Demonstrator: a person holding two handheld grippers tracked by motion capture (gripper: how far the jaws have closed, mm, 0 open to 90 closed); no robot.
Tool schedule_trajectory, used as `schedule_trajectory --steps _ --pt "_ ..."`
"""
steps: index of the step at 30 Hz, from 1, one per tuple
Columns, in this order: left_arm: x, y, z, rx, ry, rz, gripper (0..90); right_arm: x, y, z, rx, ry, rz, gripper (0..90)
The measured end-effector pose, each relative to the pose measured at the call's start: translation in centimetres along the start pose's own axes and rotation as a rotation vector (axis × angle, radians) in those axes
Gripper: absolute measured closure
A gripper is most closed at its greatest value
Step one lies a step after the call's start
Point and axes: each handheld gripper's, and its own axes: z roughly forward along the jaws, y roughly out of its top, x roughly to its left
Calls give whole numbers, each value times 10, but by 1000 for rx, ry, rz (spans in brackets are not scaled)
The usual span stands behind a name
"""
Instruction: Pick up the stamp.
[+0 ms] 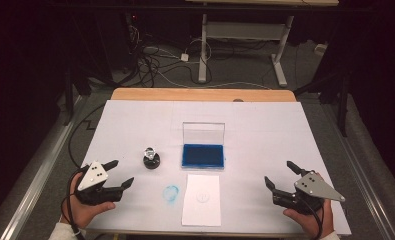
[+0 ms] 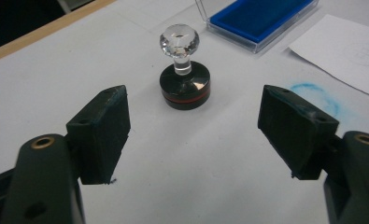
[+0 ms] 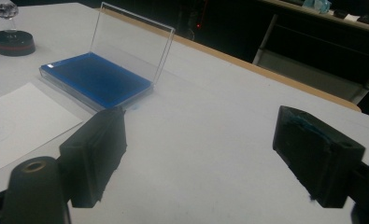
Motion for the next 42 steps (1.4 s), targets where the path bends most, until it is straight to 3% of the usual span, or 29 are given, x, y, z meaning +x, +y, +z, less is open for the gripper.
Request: schedule_trajectory --steps 9,17,27,42 --pt "10 17 11 6 -23 -8 224 0 -1 0 11 -8 -3 160" --pt "12 26 20 18 -11 8 223 0 -2 1 15 -10 -2 160" --pt "17 38 37 50 -45 -6 228 1 -3 5 26 2 1 161" --pt "18 42 52 76 -62 -5 237 6 -6 12 64 29 -8 161"
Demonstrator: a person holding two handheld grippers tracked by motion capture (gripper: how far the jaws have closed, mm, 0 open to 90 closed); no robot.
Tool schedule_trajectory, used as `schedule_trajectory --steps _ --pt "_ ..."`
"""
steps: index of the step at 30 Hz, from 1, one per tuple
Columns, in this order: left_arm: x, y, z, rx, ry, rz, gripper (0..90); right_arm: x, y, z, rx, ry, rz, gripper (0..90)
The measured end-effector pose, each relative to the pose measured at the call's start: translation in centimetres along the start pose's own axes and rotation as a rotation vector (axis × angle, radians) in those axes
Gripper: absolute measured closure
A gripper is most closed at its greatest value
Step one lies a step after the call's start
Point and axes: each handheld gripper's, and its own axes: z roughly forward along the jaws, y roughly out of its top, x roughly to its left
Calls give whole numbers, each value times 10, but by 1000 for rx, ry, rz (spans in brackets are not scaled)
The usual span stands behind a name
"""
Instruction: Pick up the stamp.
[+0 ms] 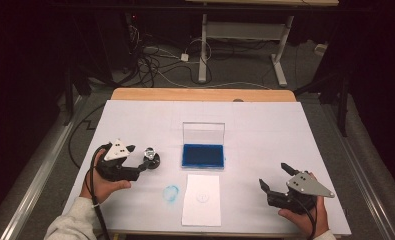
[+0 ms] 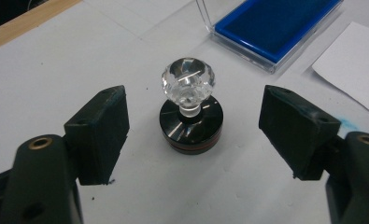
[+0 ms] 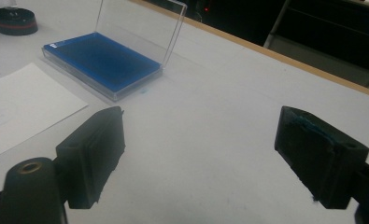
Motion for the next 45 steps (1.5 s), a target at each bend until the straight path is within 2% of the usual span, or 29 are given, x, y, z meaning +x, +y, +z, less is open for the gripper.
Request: schedule_trajectory --steps 6,9,14,18,25,28,30,34,39,45 --pt "1 10 6 10 5 -2 238 -1 0 0 2 -2 7 162" --pt "3 13 9 12 -4 -9 238 0 0 2 7 7 -7 163" --pt "6 20 21 39 -26 -15 238 -1 0 4 10 13 -6 165" --pt "2 26 29 79 -23 4 238 -1 1 4 3 15 -15 165" --pt "6 28 42 123 -41 -1 241 1 1 5 8 22 -24 167" --pt "10 26 47 147 -53 -13 280 1 0 5 10 19 -19 169" --pt "12 25 49 165 -61 -6 318 0 0 5 13 22 -19 169" --pt "13 24 49 169 -63 -3 404 0 -1 5 15 19 -27 170" --pt "12 25 51 182 -58 19 489 1 -2 7 30 16 -36 173" --pt "12 25 55 198 -61 30 530 0 -3 6 34 11 -31 177"
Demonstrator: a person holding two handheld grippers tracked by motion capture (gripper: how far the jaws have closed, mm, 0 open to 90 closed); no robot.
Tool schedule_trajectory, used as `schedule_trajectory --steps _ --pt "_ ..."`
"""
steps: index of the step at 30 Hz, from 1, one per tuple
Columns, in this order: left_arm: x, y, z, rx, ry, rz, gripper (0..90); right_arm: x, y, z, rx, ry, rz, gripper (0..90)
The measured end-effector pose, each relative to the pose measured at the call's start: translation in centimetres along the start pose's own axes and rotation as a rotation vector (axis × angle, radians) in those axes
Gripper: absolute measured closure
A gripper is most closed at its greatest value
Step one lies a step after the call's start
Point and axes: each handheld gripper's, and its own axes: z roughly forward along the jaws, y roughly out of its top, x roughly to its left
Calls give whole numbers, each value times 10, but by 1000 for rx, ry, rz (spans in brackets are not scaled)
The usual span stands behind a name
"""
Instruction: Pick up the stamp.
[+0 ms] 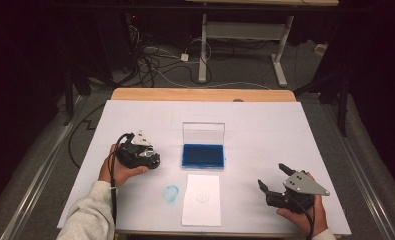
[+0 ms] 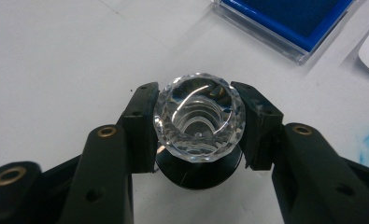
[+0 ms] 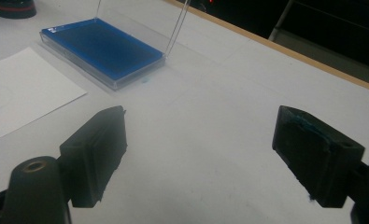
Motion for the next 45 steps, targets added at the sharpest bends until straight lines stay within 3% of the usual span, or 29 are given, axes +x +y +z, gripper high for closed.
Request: schedule_trajectory --steps 9,19,24,34,45 --pt "-2 -1 0 -5 13 15 541 1 -1 2 17 -3 -11 186" --pt "-7 -2 -12 -58 43 43 543 0 0 1 15 -8 -11 189" --pt "-11 -3 -18 -67 28 54 543 0 0 0 13 -6 -11 188" --pt "-15 2 -33 -128 -3 22 543 -1 0 -1 4 -24 -8 189" --pt "-27 9 -42 -172 -50 49 544 1 -1 0 17 -4 -13 189"
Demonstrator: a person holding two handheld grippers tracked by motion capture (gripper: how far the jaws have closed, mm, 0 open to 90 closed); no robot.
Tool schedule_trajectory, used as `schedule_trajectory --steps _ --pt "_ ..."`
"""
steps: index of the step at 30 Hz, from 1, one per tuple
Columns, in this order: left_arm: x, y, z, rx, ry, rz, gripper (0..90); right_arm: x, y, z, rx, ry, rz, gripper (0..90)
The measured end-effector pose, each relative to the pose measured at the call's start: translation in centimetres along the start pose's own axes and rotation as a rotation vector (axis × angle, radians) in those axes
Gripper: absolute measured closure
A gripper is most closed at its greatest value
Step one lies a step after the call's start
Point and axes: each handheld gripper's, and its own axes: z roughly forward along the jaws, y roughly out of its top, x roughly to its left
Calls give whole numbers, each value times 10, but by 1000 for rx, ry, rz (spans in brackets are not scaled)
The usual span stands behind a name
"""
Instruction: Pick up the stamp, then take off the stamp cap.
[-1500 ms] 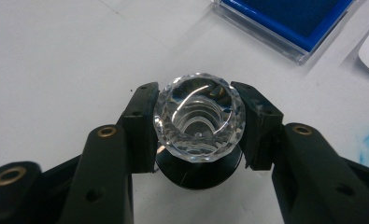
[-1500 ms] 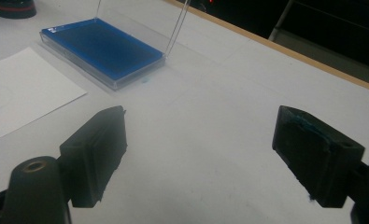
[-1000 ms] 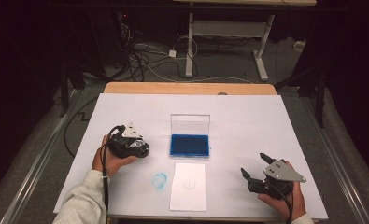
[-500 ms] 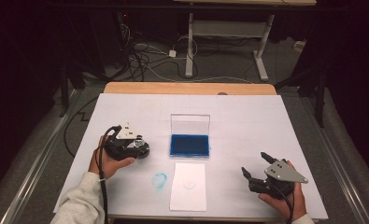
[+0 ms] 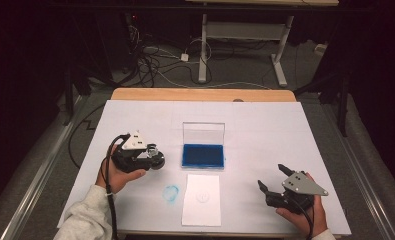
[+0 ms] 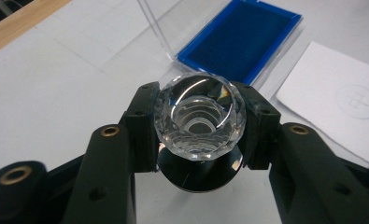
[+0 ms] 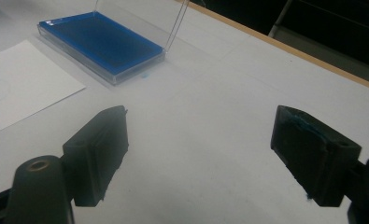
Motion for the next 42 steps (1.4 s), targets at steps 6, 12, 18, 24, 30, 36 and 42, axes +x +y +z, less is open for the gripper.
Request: schedule_trajectory --steps 6,12,18,24,30,36,42 --pt "-9 7 -5 -23 -19 20 543 0 0 0 0 6 1 194" --pt "-20 13 -4 -21 -43 46 543 0 2 -1 -9 12 4 178" --pt "-24 17 -4 -55 -77 35 543 6 8 2 -16 82 -14 163" --pt "-29 22 -5 -93 -103 26 543 25 23 14 -19 179 -49 164" --pt "-37 32 3 -120 -127 18 543 49 49 34 -52 296 -70 171" --pt "-44 37 8 -122 -126 27 543 77 67 57 -63 369 -118 186" --pt "-49 39 12 -134 -125 12 543 97 78 74 -78 422 -98 197"
